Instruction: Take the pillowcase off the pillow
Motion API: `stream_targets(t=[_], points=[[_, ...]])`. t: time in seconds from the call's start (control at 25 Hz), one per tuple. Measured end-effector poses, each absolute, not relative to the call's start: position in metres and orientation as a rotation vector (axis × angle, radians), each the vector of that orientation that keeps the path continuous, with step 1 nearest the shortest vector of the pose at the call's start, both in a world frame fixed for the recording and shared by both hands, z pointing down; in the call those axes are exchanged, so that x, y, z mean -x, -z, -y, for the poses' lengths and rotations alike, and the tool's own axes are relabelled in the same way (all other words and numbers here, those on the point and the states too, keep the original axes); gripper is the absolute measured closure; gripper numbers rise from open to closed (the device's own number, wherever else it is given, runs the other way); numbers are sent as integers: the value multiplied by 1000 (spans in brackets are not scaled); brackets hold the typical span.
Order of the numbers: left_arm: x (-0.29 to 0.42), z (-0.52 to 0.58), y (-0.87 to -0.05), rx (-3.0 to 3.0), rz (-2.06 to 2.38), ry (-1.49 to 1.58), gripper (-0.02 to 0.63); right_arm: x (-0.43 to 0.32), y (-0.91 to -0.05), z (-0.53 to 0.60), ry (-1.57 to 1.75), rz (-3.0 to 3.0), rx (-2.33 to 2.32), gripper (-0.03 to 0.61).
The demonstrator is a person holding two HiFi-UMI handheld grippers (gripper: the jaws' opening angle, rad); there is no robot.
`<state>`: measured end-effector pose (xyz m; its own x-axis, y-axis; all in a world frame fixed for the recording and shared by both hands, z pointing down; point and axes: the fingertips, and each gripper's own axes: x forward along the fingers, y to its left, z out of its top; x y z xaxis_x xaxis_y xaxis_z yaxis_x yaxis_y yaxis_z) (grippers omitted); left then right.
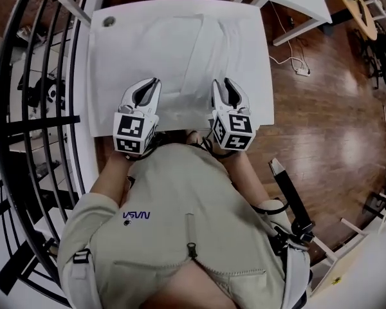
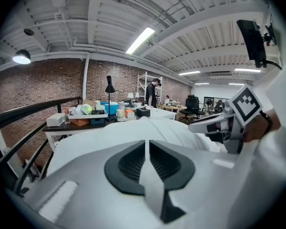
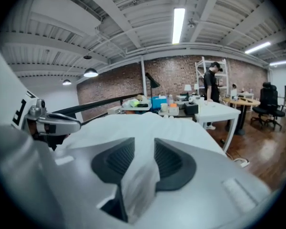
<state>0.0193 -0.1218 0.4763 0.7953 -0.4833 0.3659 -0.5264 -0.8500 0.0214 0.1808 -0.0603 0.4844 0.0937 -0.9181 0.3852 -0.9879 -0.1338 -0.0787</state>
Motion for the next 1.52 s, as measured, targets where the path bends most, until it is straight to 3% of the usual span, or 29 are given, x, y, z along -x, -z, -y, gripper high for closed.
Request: stream_targets(t=[0.28,0.92,1.12,1.32,1.52], points=[[-18,72,-489,-2805,950,-677,412,-147,-504,28,-542,2142,-1952,449],[-10,73,-552,-2777,883,-934,347,-114,-557,6,-741,1994,-1861,419],[-13,73,-573,-2822,820,-1034,371,-82,-573,21,-803,1977,-1819,399],[-11,72,-578,-2867,771,-1086,470,-78,-585,40,-733,1846,-1834,398],[-12,72,-567,-2868,728,-1035,558,-92,-581,37,-636,1733,-1883,530]])
